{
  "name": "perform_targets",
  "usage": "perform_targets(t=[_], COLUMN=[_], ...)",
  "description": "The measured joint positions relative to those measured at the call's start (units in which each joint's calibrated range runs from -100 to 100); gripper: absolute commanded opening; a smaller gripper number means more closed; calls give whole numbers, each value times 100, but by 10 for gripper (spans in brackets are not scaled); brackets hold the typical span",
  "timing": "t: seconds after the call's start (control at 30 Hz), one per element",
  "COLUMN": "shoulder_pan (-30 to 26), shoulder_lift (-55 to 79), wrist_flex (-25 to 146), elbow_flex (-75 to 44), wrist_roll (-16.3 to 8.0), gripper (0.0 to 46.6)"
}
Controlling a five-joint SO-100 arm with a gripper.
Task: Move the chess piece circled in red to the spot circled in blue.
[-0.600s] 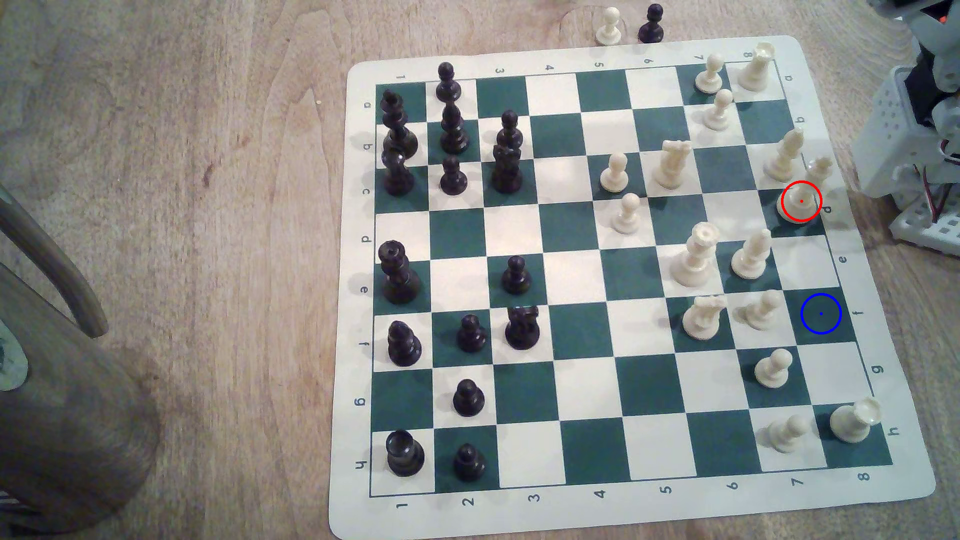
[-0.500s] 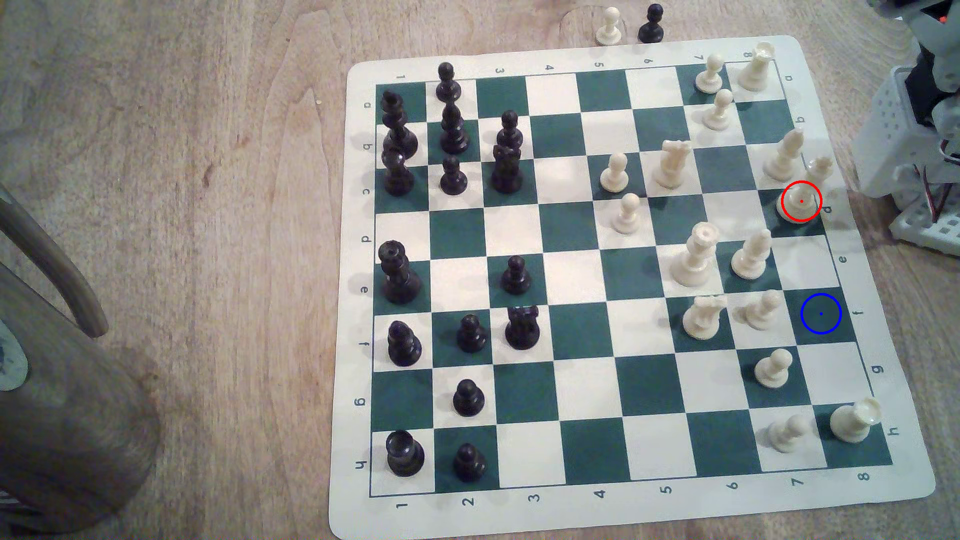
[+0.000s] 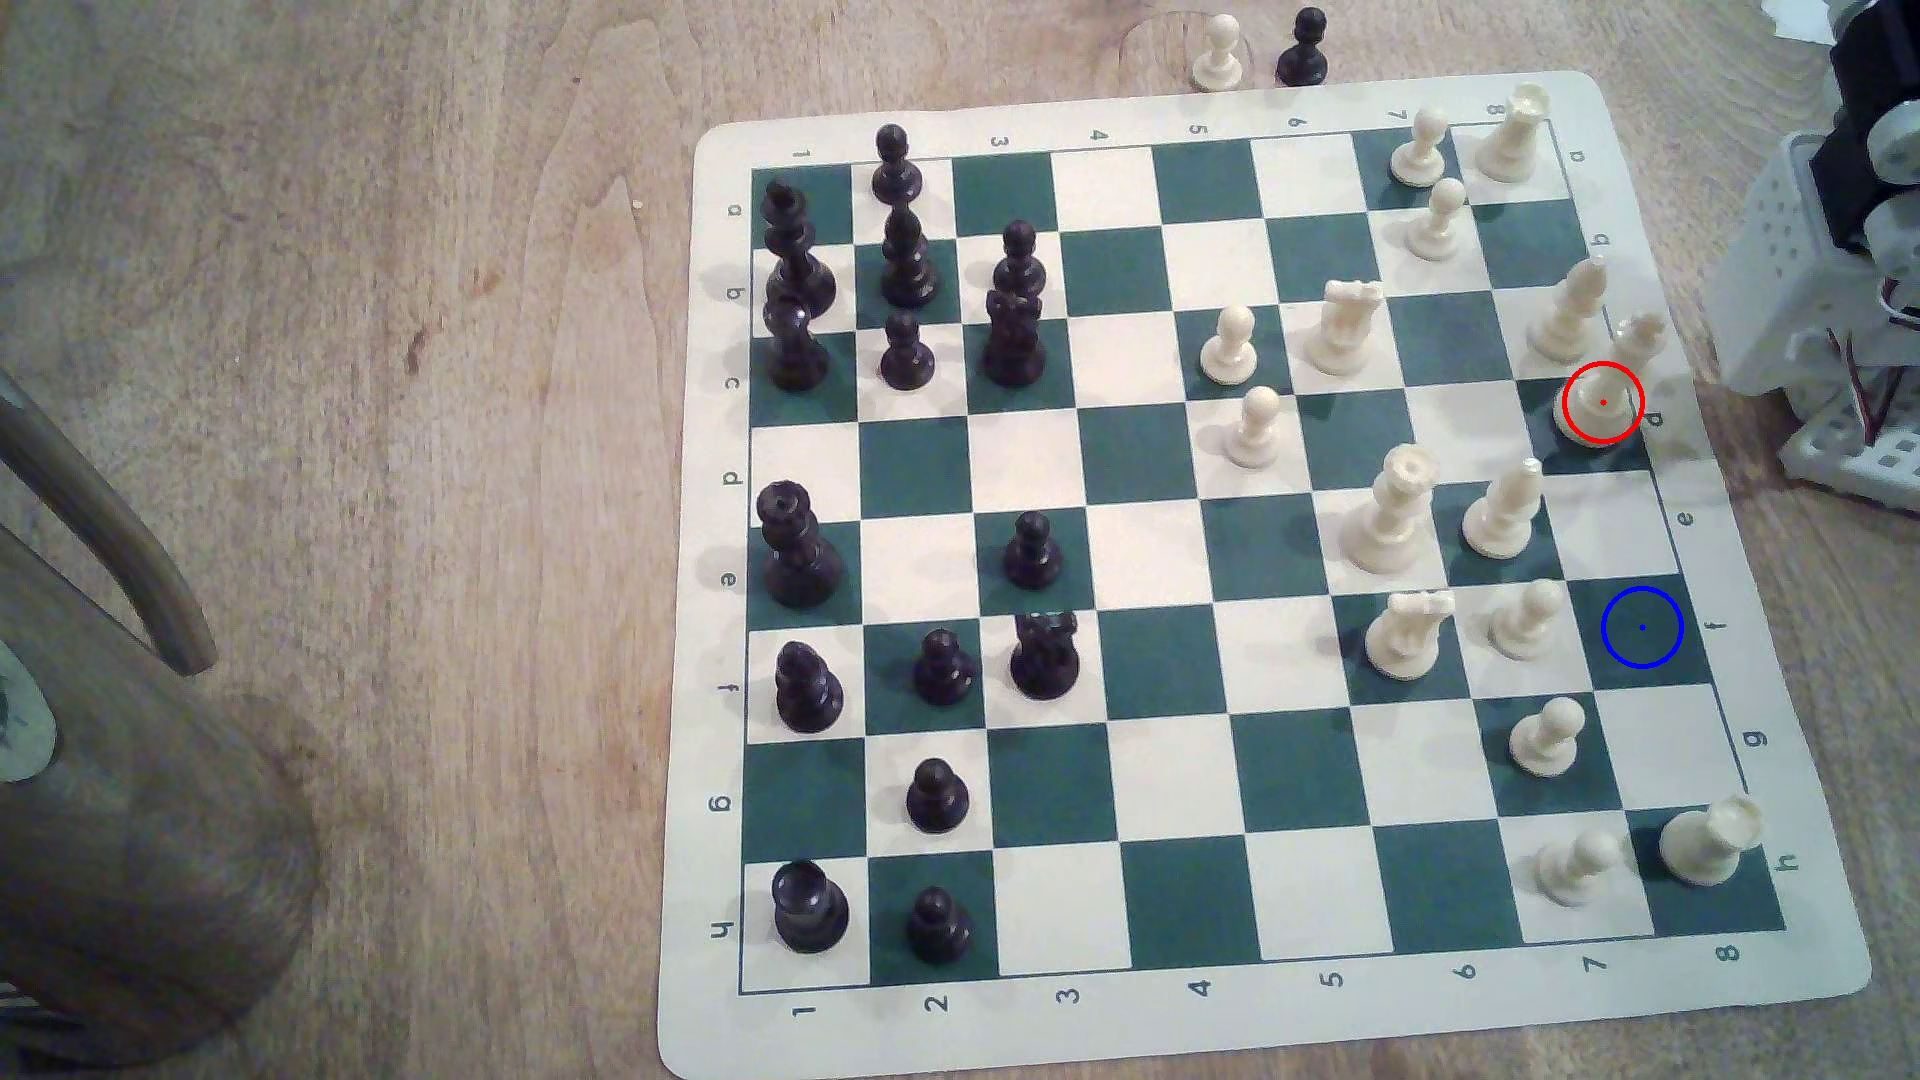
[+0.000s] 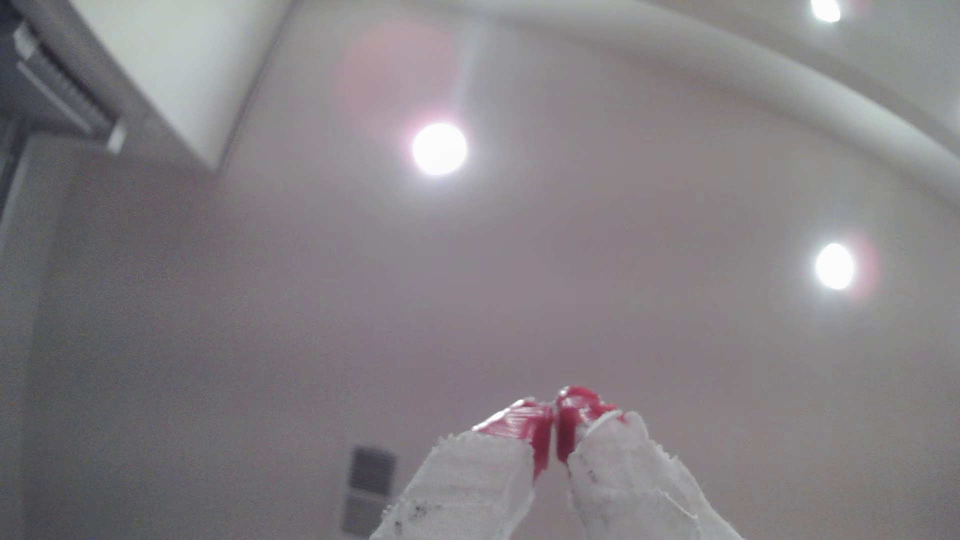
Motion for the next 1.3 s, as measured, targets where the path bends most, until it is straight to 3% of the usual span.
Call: perform_targets(t=[0.5,0.6,1.0,1.13,1.2,1.3], shoulder_pan=[0,0,221,568,531,693], shoulder_lift=[0,0,-8,59,59,159], wrist_flex=[40,701,7865,10884,12972,14717], elbow_flex=[0,0,-9,-958,-2061,-2910], wrist_roll=[5,5,117,-181,-347,-503], gripper=[2,10,2,2,2,9])
